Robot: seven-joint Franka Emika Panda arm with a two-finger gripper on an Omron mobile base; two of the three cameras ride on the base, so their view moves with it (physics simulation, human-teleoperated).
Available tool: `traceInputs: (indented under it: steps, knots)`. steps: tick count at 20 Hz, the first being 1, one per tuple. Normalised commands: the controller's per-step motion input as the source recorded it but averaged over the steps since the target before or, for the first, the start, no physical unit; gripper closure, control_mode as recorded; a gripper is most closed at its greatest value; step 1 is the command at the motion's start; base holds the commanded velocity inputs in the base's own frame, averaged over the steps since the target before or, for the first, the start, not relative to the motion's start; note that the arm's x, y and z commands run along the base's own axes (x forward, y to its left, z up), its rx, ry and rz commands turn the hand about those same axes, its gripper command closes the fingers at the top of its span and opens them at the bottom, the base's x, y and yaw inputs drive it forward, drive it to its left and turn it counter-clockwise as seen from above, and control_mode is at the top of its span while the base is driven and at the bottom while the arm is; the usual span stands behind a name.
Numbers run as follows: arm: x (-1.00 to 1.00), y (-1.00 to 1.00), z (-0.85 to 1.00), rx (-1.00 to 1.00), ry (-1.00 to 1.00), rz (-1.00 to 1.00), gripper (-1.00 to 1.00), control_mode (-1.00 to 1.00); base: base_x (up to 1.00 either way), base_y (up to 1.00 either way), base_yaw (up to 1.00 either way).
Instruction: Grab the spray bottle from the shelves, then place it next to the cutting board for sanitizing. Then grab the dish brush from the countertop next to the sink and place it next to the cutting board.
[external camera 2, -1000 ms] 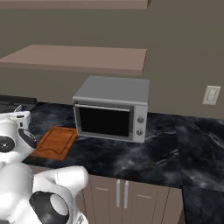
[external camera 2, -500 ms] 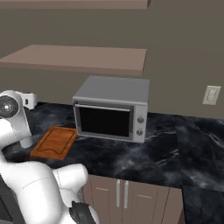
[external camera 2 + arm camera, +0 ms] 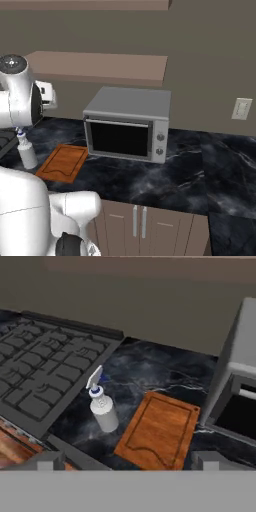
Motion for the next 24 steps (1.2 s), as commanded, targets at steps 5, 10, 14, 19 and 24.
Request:
traceInputs:
  steps: [5, 10, 14, 19, 24]
  knots:
    - [-0.37, -0.31, -0.5, -0.39, 0.14, -0.04, -1.0, -1.0, 0.0, 0.0, 0.0]
    - [-0.49, -0.48, -0.4, -0.04, 0.01, -0.25, -1.0, -1.0, 0.0, 0.0, 0.0]
    - [-0.3, -0.44, -0.16, 0.12, 0.0, -0.3, -1.0, -1.0, 0.0, 0.0, 0.0]
    - [-0.32, -0.2, -0.05, 0.09, -0.13, -0.05, -1.0, -1.0, 0.0, 0.0, 0.0]
    - [-0.42, -0.02, -0.08, 0.03, -0.26, -0.05, -1.0, -1.0, 0.0, 0.0, 0.0]
